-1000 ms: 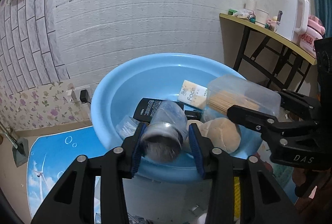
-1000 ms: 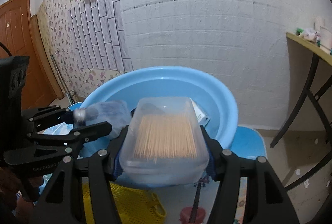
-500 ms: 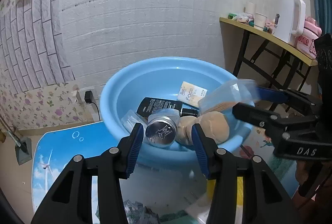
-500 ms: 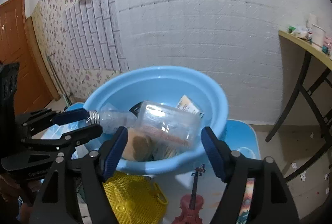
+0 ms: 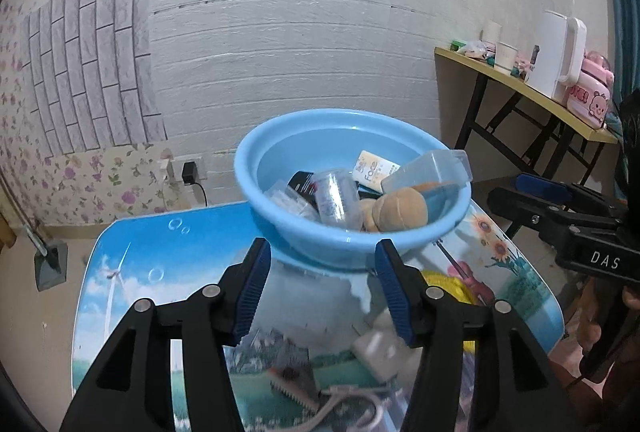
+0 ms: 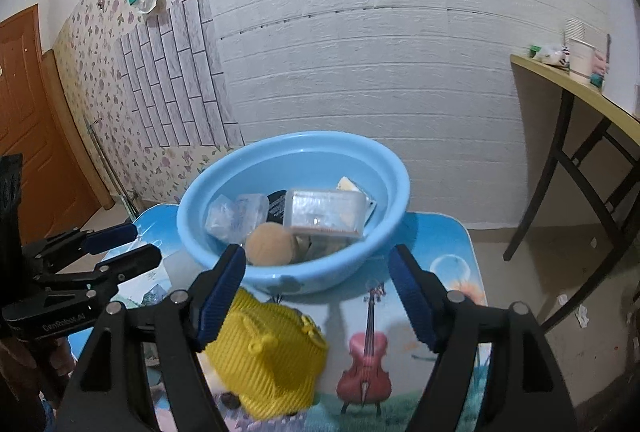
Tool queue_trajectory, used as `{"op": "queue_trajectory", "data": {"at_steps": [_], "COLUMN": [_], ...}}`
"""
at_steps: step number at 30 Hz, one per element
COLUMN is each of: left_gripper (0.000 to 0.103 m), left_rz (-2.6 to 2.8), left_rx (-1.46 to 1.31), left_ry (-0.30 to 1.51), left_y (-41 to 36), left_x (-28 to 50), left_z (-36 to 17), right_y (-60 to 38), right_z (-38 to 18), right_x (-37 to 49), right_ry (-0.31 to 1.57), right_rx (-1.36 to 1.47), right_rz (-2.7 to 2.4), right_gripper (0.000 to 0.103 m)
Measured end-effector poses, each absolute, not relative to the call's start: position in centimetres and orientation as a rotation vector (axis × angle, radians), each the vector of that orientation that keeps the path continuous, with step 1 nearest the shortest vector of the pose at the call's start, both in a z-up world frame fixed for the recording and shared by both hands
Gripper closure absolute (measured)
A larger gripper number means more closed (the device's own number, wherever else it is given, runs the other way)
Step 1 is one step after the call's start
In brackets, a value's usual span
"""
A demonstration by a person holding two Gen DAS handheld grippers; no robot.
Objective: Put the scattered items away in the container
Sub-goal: 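Open both tools and withdraw them from the basin over the table, then grasp the striped snack packet with the left tool while the right tool grasps the plush bunny in yellow hat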
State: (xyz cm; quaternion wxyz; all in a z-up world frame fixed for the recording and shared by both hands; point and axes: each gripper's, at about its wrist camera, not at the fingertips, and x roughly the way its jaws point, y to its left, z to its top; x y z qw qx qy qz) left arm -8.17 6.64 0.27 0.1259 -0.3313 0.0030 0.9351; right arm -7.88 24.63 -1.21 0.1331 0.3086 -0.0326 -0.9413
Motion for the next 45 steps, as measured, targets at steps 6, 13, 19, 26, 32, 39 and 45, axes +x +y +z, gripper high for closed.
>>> {"op": "queue_trajectory", "data": {"at_steps": [6,13,19,26,32,39,45], "left_gripper": [0.048,0.044,0.043,0.043,0.043,0.043,0.043], "left_rz": [2.723,2.729,2.727,2.714,2.709,2.706,2.689], "left_rx": [-1.014,-1.086,-1.15,-1.192,-1.229,-1.255,-1.277], "left_ry": [-0.037,-0.056,-0.045,-0.016,-0.001,0.011,-0.037], "left_y": [4.9,3.2,2.5,2.6,2.4,2.3,1.8], "left_x": [-6.2,-4.4,-3.1,-2.5,-2.2,-2.4,-2.8], "left_z": [-0.8,-3.1,-4.9,-6.4,-7.7,-8.7,-9.1], "right_y": [24.0,22.9,22.3,22.3,21.9,22.0,22.2], "right_z": [-1.4,-3.7,-4.8,-5.7,-6.8,-7.1,-7.1], "right_x": [-5.6,-3.8,-2.9,-2.9,-3.0,-3.0,-2.9], "right_ry": [-0.093,-0.088,-0.065,-0.086,-0.087,-0.092,-0.1], "right_rx": [0.916,1.01,1.043,1.067,1.103,1.116,1.116], "right_rz": [-2.721,-2.676,-2.651,-2.639,-2.608,-2.607,-2.611], "right_gripper": [0.029,0.029,0.029,0.029,0.029,0.029,0.029]}}
